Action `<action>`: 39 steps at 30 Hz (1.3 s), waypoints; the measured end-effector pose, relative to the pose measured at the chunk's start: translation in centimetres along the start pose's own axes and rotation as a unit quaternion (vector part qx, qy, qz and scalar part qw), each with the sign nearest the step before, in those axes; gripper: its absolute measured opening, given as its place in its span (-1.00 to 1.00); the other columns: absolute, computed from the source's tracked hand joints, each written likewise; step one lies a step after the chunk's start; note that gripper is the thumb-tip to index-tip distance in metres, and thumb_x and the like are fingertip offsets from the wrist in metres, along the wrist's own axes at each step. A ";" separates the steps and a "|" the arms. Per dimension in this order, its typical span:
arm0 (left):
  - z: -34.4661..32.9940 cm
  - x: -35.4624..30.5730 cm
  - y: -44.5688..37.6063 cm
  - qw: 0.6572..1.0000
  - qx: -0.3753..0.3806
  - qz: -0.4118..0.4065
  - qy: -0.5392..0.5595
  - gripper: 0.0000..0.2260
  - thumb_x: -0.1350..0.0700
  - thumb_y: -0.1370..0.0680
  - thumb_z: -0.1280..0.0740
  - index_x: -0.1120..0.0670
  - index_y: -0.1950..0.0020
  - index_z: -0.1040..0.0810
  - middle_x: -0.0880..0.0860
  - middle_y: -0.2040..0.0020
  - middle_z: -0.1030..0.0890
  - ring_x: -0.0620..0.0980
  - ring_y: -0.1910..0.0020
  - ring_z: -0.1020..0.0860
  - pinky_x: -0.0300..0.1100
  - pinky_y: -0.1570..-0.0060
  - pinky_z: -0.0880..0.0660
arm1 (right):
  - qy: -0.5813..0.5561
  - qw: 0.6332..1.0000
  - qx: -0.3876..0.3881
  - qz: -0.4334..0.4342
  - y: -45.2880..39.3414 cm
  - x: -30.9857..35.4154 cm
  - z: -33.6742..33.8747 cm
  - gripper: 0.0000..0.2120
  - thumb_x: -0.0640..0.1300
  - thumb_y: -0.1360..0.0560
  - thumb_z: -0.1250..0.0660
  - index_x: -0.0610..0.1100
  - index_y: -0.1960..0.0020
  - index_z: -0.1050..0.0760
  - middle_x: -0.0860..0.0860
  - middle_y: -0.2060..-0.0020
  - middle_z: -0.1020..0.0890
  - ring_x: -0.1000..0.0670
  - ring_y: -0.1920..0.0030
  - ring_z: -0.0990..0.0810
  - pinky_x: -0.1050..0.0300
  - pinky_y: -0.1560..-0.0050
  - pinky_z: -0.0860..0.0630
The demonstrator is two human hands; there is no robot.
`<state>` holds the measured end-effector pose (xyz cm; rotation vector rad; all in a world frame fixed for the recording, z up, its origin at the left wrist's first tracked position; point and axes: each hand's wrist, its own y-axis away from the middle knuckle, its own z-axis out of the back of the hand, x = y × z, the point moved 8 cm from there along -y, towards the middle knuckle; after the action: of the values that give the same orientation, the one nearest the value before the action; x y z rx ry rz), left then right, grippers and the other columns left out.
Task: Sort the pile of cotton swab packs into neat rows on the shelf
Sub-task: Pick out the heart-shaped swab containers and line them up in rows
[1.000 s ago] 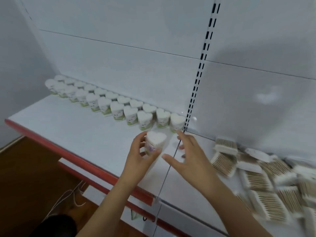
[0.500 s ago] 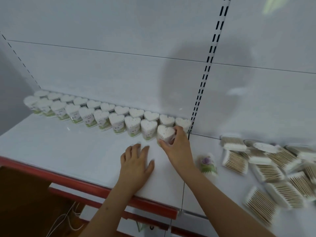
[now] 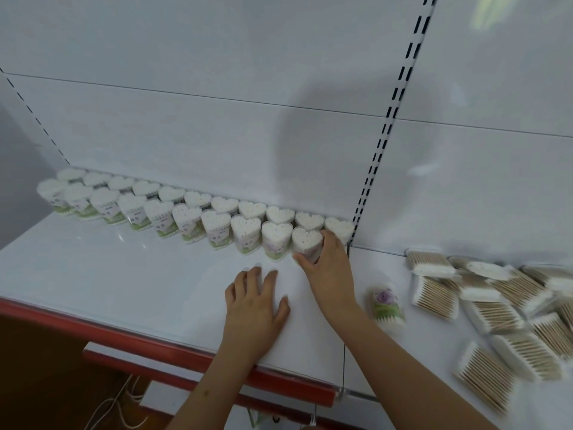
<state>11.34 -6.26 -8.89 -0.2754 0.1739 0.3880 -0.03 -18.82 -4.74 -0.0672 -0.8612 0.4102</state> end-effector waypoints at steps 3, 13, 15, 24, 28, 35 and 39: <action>0.0 0.0 0.0 1.000 -0.004 0.000 -0.003 -0.49 -0.20 -0.54 -0.15 0.07 -0.35 -0.54 0.18 -0.31 -0.51 0.22 -0.26 -0.45 0.13 -0.18 -0.43 | 0.004 1.000 -0.008 0.001 0.1 0.0 0.0 -0.33 0.03 -0.49 -0.46 -0.17 -0.47 -0.28 -0.07 -0.36 -0.44 -0.04 -0.29 -0.44 0.25 -0.14 -0.31; -0.2 0.2 0.1 1.000 -0.010 0.003 -0.006 -0.47 -0.21 -0.54 -0.13 0.07 -0.37 -0.52 0.19 -0.34 -0.49 0.24 -0.29 -0.43 0.15 -0.22 -0.39 | 0.006 0.999 0.009 0.037 1.0 0.7 1.4 -0.22 0.07 -0.47 -0.46 -0.13 -0.54 -0.18 -0.08 -0.32 -0.43 -0.06 -0.22 -0.50 0.08 -0.17 -0.51; -0.3 0.4 0.1 1.000 -0.018 0.001 -0.005 -0.45 -0.21 -0.54 -0.12 0.07 -0.38 -0.51 0.20 -0.35 -0.48 0.25 -0.29 -0.42 0.17 -0.22 -0.38 | 0.029 0.995 -0.008 0.090 2.1 0.9 4.1 -0.31 0.03 -0.50 -0.44 -0.10 -0.52 -0.24 -0.04 -0.32 -0.42 -0.03 -0.24 -0.48 0.07 -0.16 -0.53; -0.7 0.5 -0.1 0.999 -0.036 -0.004 -0.005 -0.40 -0.24 -0.52 -0.08 0.08 -0.40 -0.51 0.23 -0.36 -0.46 0.30 -0.28 -0.40 0.25 -0.17 -0.38 | 0.146 0.966 0.215 0.002 5.0 -9.6 12.4 -0.28 0.13 -0.43 -0.50 0.00 -0.49 -0.31 0.09 -0.41 -0.42 0.04 -0.42 -0.35 0.30 -0.31 -0.19; -0.6 0.3 -0.1 0.999 -0.035 -0.008 0.004 -0.39 -0.24 -0.50 -0.08 0.09 -0.39 -0.53 0.24 -0.34 -0.47 0.34 -0.26 -0.41 0.29 -0.16 -0.39 | 0.059 0.981 0.186 0.000 6.0 -9.8 11.4 -0.39 0.08 -0.38 -0.53 0.11 -0.37 -0.38 0.15 -0.28 -0.50 0.08 -0.25 -0.51 0.11 -0.30 -0.44; -0.5 0.2 -0.1 1.000 -0.028 -0.002 0.012 -0.40 -0.24 -0.52 -0.08 0.08 -0.39 -0.52 0.23 -0.35 -0.47 0.31 -0.28 -0.40 0.27 -0.19 -0.38 | -0.042 0.993 0.109 -0.001 5.6 -7.7 10.5 -0.50 -0.03 -0.40 -0.53 0.17 -0.15 -0.28 0.00 -0.09 -0.53 0.07 0.03 -0.63 0.09 0.11 -0.65; -0.5 0.2 -0.1 1.000 -0.025 0.001 0.010 -0.40 -0.24 -0.52 -0.08 0.08 -0.39 -0.52 0.22 -0.35 -0.47 0.29 -0.29 -0.40 0.26 -0.19 -0.38 | -0.114 0.992 0.049 -0.006 3.4 -6.3 9.0 -0.47 -0.04 -0.42 -0.53 0.07 -0.16 -0.21 0.00 -0.03 -0.57 0.05 -0.03 -0.63 -0.02 -0.06 -0.62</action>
<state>11.52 -6.39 -9.45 -0.3278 0.1851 0.3928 -11.48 -19.01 -4.20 0.0769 -1.0642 0.4536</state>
